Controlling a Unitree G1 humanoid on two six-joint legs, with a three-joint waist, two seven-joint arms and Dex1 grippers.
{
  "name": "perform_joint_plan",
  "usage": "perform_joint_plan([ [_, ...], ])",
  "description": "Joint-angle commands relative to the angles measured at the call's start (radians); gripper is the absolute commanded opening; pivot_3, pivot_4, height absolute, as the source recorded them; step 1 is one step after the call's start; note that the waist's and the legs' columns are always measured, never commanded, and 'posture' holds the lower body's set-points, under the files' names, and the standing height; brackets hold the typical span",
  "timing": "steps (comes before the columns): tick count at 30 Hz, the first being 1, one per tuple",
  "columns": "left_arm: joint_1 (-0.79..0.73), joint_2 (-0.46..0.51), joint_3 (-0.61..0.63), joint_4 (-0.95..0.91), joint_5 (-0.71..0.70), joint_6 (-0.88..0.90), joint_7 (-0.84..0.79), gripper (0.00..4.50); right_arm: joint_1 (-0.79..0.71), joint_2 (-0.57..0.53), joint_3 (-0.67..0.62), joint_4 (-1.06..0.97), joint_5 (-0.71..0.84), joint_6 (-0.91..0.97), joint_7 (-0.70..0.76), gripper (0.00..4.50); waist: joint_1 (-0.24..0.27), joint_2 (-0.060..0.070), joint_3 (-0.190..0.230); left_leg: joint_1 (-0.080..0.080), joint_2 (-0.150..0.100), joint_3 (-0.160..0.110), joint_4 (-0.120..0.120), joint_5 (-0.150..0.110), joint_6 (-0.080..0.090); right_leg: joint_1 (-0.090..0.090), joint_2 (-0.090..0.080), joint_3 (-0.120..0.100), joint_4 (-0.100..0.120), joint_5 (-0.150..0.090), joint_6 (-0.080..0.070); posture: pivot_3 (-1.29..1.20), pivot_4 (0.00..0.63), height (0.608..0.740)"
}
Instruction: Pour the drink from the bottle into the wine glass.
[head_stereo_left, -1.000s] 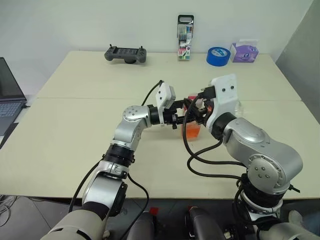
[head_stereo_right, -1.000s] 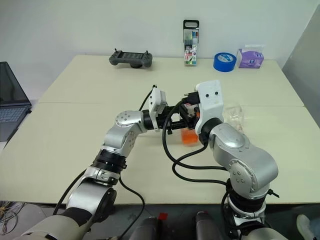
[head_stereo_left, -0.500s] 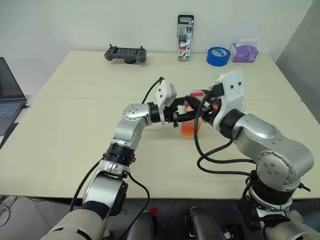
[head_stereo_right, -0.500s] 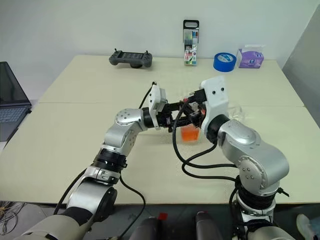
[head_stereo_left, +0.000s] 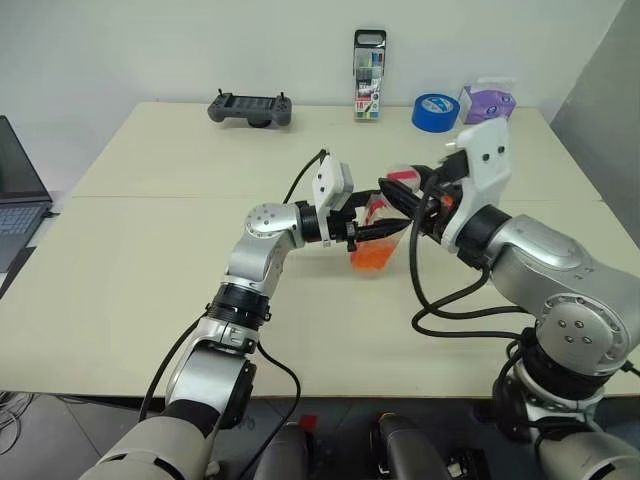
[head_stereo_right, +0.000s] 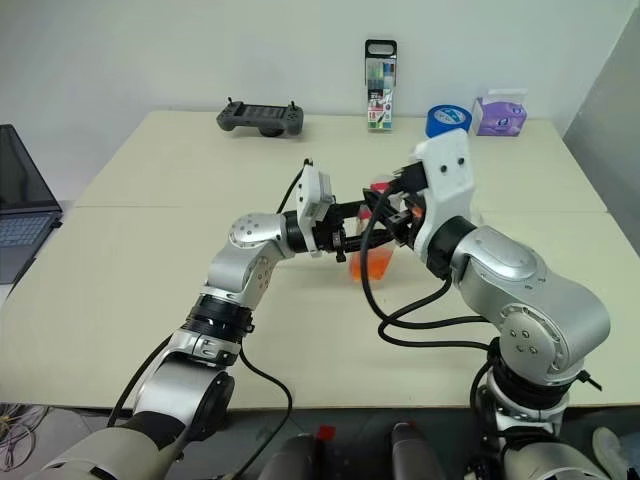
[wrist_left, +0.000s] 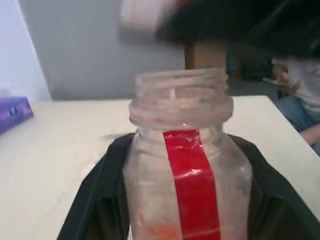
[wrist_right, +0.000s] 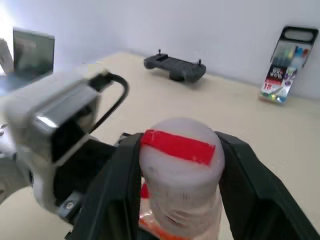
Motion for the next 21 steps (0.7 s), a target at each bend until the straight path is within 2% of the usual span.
perform_joint_plan([
  [1, -0.017, -0.003, 0.003, -0.022, -0.004, -0.012, -0.008, 2.16, -0.012, -0.022, 0.051, -0.014, -0.021, -0.022, 0.008, 1.76, 0.001, 0.0, 0.0, 0.0, 0.0, 0.0, 0.0, 0.0, 0.0, 0.0, 0.0, 0.0, 0.0, 0.0, 0.0, 0.0, 0.15, 0.74],
  [5, -0.015, -0.004, 0.007, -0.023, -0.003, -0.02, -0.004, 2.16, -0.003, -0.005, 0.033, -0.007, -0.03, -0.034, -0.004, 1.76, 0.002, 0.0, 0.0, -0.001, 0.0, 0.0, 0.0, 0.0, 0.0, 0.0, 0.0, 0.0, 0.0, 0.0, 0.0, 0.0, 0.15, 0.74],
  [7, -0.017, -0.006, 0.011, -0.017, 0.002, -0.038, 0.006, 2.16, 0.012, 0.012, -0.037, -0.001, -0.046, -0.046, -0.028, 1.76, 0.003, 0.0, 0.0, -0.001, 0.0, 0.0, 0.0, 0.0, 0.0, 0.0, -0.001, 0.0, 0.0, 0.0, 0.0, 0.0, 0.15, 0.74],
  [10, -0.025, -0.009, 0.023, -0.003, 0.005, -0.063, 0.026, 2.16, 0.047, 0.041, -0.226, 0.032, -0.124, -0.101, -0.124, 1.75, 0.005, 0.0, 0.0, -0.001, 0.0, 0.0, 0.0, 0.0, 0.0, 0.0, -0.001, 0.0, 0.0, 0.0, 0.0, 0.0, 0.15, 0.74],
  [13, -0.04, -0.017, 0.047, 0.017, 0.0, -0.089, 0.057, 2.16, 0.194, -0.006, -0.339, 0.05, -0.238, -0.144, -0.197, 1.74, 0.016, 0.0, 0.0, -0.001, -0.001, 0.0, 0.001, 0.0, 0.0, 0.001, -0.002, 0.0, -0.001, 0.0, 0.0, 0.0, 0.15, 0.74],
  [17, -0.062, -0.03, 0.078, 0.035, -0.005, -0.118, 0.101, 2.16, 0.4, 0.063, -0.46, 0.084, -0.35, -0.204, -0.304, 1.74, 0.016, 0.0, 0.0, -0.001, -0.002, 0.001, 0.0, 0.0, 0.0, 0.0, -0.003, 0.002, 0.0, 0.0, 0.0, 0.0, 0.15, 0.74],
  [21, -0.071, -0.033, 0.092, 0.041, -0.001, -0.129, 0.128, 2.16, 0.529, 0.113, -0.43, 0.154, -0.375, -0.282, -0.285, 1.74, 0.001, 0.0, -0.001, 0.001, -0.001, 0.003, -0.001, 0.0, 0.0, 0.0, -0.001, 0.003, 0.001, 0.0, 0.0, 0.0, 0.15, 0.74],
])
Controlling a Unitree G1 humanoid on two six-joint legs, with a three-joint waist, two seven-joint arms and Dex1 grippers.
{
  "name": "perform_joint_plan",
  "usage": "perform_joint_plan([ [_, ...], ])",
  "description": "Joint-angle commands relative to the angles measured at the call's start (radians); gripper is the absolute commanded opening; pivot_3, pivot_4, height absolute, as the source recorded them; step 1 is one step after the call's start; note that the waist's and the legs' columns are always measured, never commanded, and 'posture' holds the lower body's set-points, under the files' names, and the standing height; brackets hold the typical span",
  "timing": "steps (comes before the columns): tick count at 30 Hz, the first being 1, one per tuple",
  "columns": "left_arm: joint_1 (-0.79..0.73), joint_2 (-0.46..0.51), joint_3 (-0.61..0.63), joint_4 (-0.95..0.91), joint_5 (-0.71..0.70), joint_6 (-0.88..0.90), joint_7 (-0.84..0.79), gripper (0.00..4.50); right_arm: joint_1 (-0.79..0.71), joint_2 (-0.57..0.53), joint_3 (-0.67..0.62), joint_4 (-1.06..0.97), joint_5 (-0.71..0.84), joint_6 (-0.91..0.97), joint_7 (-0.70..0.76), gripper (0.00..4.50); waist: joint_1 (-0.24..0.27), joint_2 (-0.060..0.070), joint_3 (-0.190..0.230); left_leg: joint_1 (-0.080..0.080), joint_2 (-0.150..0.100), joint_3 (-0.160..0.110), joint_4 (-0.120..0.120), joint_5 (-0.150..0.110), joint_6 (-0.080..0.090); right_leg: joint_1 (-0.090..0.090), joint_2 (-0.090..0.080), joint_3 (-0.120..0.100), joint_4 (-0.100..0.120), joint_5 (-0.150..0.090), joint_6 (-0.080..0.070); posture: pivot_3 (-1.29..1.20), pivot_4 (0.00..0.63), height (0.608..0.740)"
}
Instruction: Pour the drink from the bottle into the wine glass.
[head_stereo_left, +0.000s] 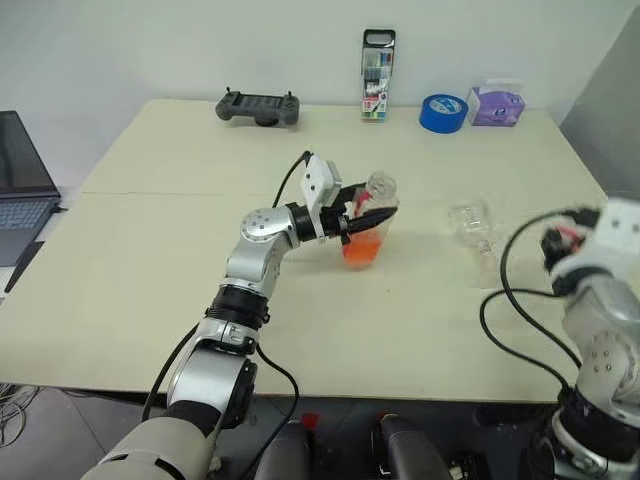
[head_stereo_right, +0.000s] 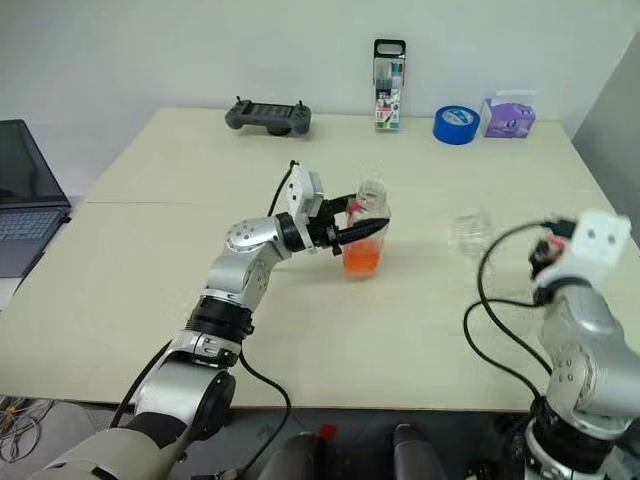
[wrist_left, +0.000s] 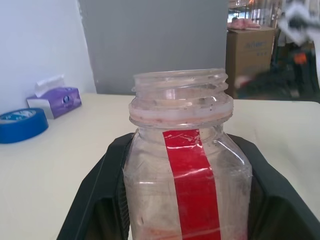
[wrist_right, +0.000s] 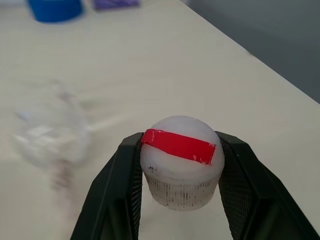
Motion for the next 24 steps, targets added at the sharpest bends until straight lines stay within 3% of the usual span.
perform_joint_plan([
  [1, -0.039, -0.004, 0.025, -0.017, -0.008, -0.034, 0.028, 2.16, 0.036, 0.024, 0.034, 0.023, -0.019, -0.1, 0.016, 1.74, -0.009, 0.001, 0.0, 0.001, 0.0, 0.001, 0.0, 0.0, 0.0, 0.0, 0.001, 0.001, 0.0, 0.0, 0.0, 0.0, 0.15, 0.74],
  [8, -0.099, 0.029, 0.098, 0.103, 0.022, -0.112, 0.177, 2.16, 0.043, 0.056, 0.047, 0.119, -0.016, -0.141, 0.032, 1.74, -0.017, 0.001, -0.001, 0.001, 0.001, 0.001, 0.0, 0.0, 0.0, 0.0, 0.004, 0.001, 0.0, -0.002, 0.003, 0.0, 0.15, 0.74],
  [16, -0.154, 0.086, 0.152, 0.263, 0.072, -0.226, 0.306, 2.16, 0.084, -0.016, 0.127, 0.1, -0.046, -0.119, 0.087, 4.44, -0.005, 0.001, -0.001, 0.0, 0.0, 0.001, 0.0, 0.0, 0.0, 0.0, 0.002, 0.0, -0.001, 0.0, 0.0, 0.0, 0.15, 0.74],
  [20, -0.167, 0.114, 0.173, 0.32, 0.083, -0.26, 0.355, 2.16, 0.087, -0.045, 0.141, 0.06, -0.043, -0.114, 0.1, 4.46, -0.003, 0.001, 0.0, 0.0, 0.0, 0.001, 0.0, 0.0, 0.0, 0.0, 0.002, 0.0, -0.001, 0.0, 0.0, 0.0, 0.15, 0.74],
  [24, -0.17, 0.174, 0.202, 0.374, 0.103, -0.302, 0.432, 2.16, 0.025, -0.147, 0.143, -0.059, -0.04, -0.017, 0.136, 4.46, -0.006, 0.001, 0.0, 0.0, 0.0, 0.002, 0.0, 0.0, 0.0, 0.0, 0.002, 0.001, -0.001, 0.0, 0.0, 0.0, 0.15, 0.74],
])
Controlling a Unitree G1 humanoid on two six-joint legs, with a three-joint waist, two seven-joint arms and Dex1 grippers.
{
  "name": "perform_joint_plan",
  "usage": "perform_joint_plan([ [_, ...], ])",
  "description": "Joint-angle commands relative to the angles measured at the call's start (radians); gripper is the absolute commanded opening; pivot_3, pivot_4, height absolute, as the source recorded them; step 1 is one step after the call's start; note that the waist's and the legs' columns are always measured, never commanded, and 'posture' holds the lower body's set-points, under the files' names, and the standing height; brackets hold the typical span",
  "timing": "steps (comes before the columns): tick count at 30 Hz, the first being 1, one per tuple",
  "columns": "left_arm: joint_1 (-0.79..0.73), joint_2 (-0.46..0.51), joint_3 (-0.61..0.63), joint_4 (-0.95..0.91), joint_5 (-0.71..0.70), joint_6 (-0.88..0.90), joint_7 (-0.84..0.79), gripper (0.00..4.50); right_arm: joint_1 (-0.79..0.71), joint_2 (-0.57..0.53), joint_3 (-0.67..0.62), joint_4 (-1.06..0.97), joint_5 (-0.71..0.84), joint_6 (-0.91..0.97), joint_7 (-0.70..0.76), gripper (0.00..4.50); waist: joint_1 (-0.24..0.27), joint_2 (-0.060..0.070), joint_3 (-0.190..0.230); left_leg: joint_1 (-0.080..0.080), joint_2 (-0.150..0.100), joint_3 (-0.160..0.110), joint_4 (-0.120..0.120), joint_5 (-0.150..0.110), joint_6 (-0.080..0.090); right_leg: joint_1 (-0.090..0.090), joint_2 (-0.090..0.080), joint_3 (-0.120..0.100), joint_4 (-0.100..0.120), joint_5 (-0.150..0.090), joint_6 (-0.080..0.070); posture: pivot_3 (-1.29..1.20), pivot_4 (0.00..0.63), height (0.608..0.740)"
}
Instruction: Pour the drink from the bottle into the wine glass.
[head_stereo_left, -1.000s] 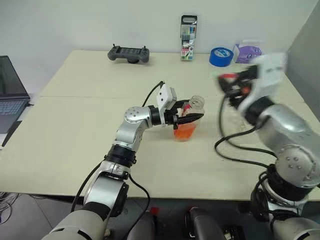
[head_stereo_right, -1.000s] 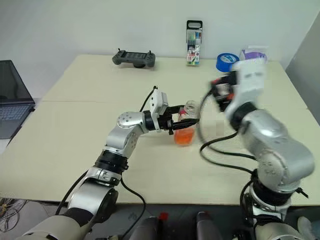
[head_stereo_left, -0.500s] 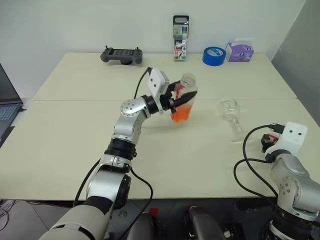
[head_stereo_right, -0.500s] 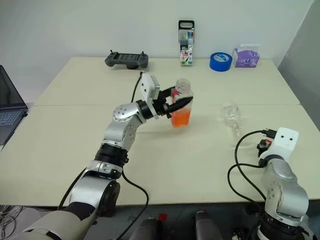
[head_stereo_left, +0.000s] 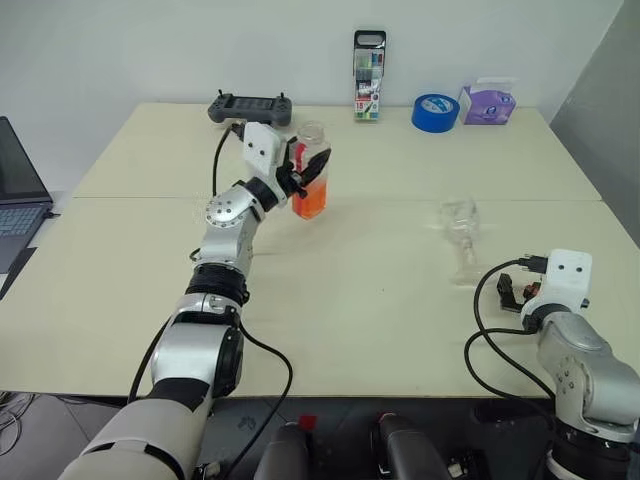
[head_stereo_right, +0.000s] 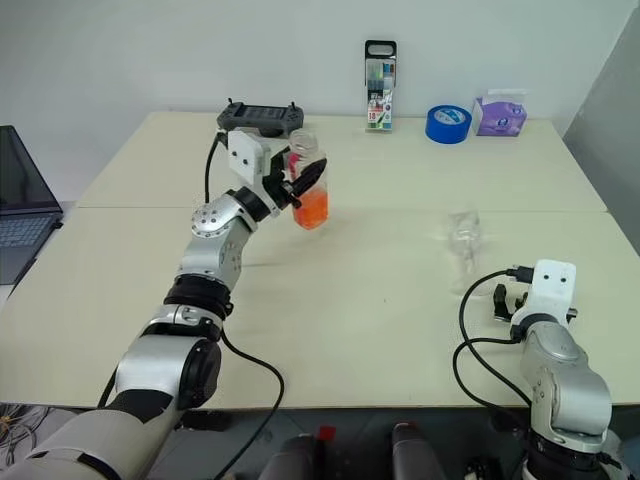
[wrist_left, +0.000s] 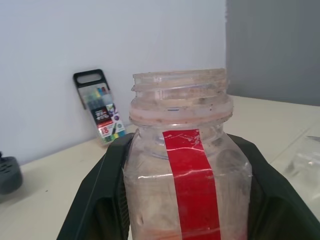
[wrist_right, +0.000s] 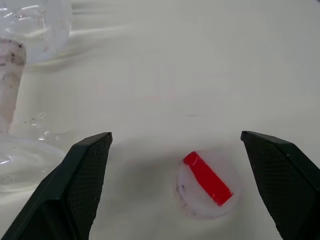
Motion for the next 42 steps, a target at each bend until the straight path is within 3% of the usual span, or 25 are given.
perform_joint_plan([
  [1, -0.044, 0.056, 0.046, 0.015, 0.015, -0.067, 0.071, 2.16, -0.079, -0.111, -0.006, -0.147, 0.006, 0.091, 0.045, 4.46, -0.001, 0.0, 0.0, 0.0, 0.0, 0.0, 0.0, 0.0, 0.0, 0.0, 0.0, 0.0, 0.0, 0.0, 0.0, 0.0, 0.15, 0.74],
  [6, -0.041, 0.094, 0.061, 0.048, 0.039, -0.106, 0.157, 2.16, -0.286, -0.258, 0.046, -0.169, 0.056, 0.217, 0.137, 4.46, 0.003, 0.0, 0.0, 0.0, 0.0, -0.002, 0.0, 0.0, 0.0, 0.001, 0.0, -0.003, 0.0, 0.0, 0.0, 0.0, 0.15, 0.74],
  [9, -0.012, 0.115, 0.071, 0.035, 0.066, -0.117, 0.232, 2.16, -0.542, -0.1, 0.05, -0.144, 0.257, 0.323, 0.271, 4.46, -0.004, 0.0, 0.0, 0.0, 0.0, -0.002, 0.001, 0.0, 0.0, 0.0, 0.0, -0.002, 0.0, 0.0, 0.0, 0.0, 0.15, 0.74],
  [12, 0.021, 0.128, 0.077, 0.019, 0.079, -0.123, 0.283, 2.16, -0.629, 0.066, 0.061, -0.164, 0.43, 0.396, 0.381, 4.46, -0.008, -0.001, 0.0, 0.0, 0.001, -0.005, 0.0, 0.0, 0.0, 0.0, 0.001, -0.003, 0.002, 0.0, -0.001, 0.0, 0.15, 0.74],
  [20, 0.078, 0.144, 0.148, 0.056, 0.015, -0.096, 0.326, 2.16, -0.62, 0.146, 0.302, -0.081, 0.455, 0.336, 0.382, 4.46, 0.005, -0.001, 0.0, -0.004, -0.003, -0.008, 0.001, 0.0, 0.0, -0.002, -0.011, -0.005, 0.0, 0.001, 0.001, 0.0, 0.15, 0.74],
  [29, 0.104, 0.119, 0.186, 0.071, -0.03, -0.123, 0.248, 2.16, -0.607, 0.187, 0.346, -0.021, 0.443, 0.272, 0.341, 4.46, 0.004, -0.001, 0.0, -0.003, -0.008, -0.008, 0.002, 0.0, 0.0, -0.001, -0.013, -0.005, 0.0, 0.003, 0.004, 0.0, 0.15, 0.74],
  [42, 0.246, 0.109, 0.174, 0.052, -0.004, -0.163, 0.244, 2.16, -0.581, 0.134, 0.357, -0.004, 0.446, 0.238, 0.348, 4.46, -0.001, -0.001, -0.001, -0.001, -0.006, -0.007, 0.001, 0.0, 0.0, 0.0, -0.015, -0.004, 0.0, 0.003, 0.004, 0.0, 0.15, 0.74],
])
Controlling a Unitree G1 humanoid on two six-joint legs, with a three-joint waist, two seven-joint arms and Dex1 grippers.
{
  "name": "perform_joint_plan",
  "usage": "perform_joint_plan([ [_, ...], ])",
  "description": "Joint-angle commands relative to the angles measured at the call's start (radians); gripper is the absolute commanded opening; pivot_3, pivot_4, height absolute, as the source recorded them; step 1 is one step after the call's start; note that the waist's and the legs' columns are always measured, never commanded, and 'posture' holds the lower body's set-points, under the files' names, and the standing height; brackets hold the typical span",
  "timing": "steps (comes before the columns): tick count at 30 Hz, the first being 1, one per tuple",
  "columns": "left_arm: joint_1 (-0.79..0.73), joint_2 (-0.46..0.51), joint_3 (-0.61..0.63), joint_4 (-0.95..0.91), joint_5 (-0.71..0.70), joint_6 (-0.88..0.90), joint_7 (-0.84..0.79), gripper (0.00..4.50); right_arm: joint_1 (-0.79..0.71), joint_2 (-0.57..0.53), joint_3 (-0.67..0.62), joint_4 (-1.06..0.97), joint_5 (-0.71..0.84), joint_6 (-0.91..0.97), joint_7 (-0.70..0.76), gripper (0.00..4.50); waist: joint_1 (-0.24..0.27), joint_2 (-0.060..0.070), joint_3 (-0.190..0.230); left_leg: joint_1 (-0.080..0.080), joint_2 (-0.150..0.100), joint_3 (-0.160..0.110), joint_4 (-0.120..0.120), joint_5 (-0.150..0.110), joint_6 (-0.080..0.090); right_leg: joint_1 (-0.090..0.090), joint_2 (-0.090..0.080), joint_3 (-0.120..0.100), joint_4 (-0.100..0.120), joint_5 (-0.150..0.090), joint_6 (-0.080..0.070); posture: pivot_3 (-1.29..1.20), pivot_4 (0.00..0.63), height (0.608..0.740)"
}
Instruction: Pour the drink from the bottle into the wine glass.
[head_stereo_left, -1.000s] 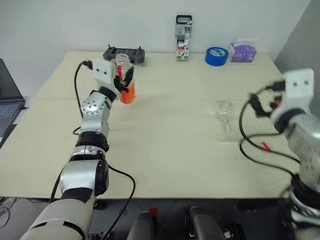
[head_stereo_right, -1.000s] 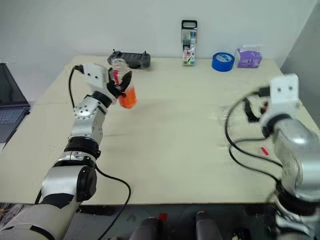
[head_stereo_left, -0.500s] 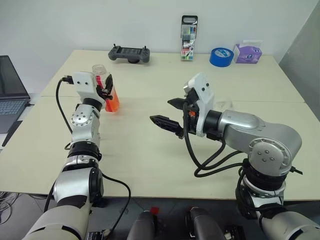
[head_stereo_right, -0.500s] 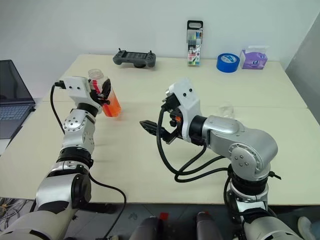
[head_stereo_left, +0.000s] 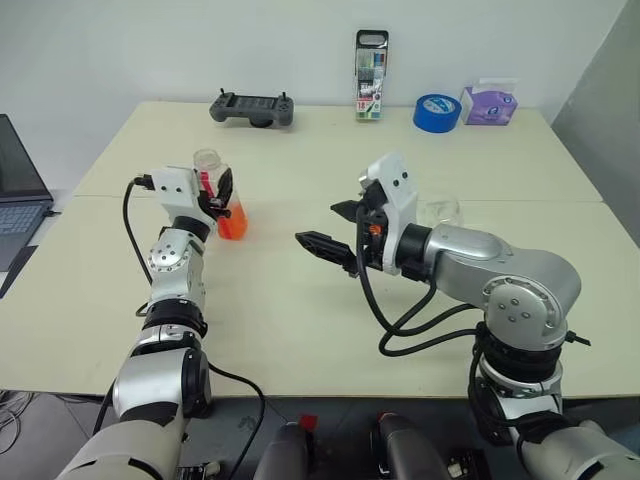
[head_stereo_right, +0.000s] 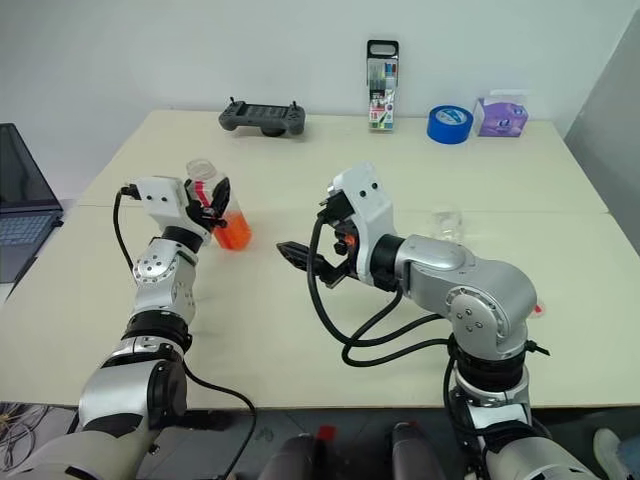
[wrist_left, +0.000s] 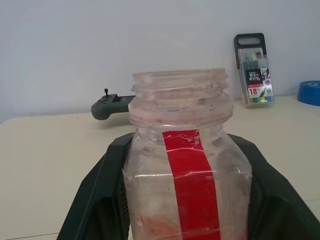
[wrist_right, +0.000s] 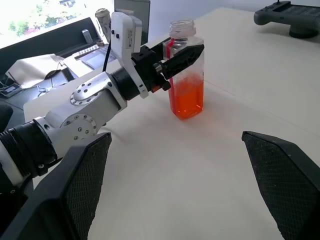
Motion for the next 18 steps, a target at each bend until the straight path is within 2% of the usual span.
perform_joint_plan([
  [1, 0.053, 0.006, 0.003, -0.034, 0.001, 0.011, 0.007, 2.16, 0.003, -0.019, -0.013, -0.013, 0.004, -0.039, 0.007, 4.46, -0.003, 0.0, 0.0, 0.0, 0.0, 0.0, 0.0, 0.0, 0.0, 0.0, 0.0, 0.0, 0.0, 0.0, 0.0, 0.0, 0.15, 0.74],
  [11, 0.126, 0.005, 0.02, -0.152, -0.02, 0.148, 0.082, 2.16, 0.014, -0.061, -0.004, -0.004, 0.017, -0.064, 0.024, 4.46, -0.012, 0.0, -0.001, 0.001, 0.001, 0.0, 0.0, 0.0, 0.0, 0.0, 0.0, 0.0, 0.0, 0.0, 0.0, 0.0, 0.15, 0.74],
  [18, 0.12, 0.01, 0.01, -0.149, -0.018, 0.201, 0.094, 2.16, 0.025, -0.069, 0.003, 0.001, 0.015, -0.082, 0.033, 4.46, -0.016, 0.0, -0.002, 0.002, 0.002, 0.0, -0.001, 0.0, 0.0, 0.001, 0.001, 0.0, 0.001, 0.0, 0.0, 0.0, 0.15, 0.74],
])
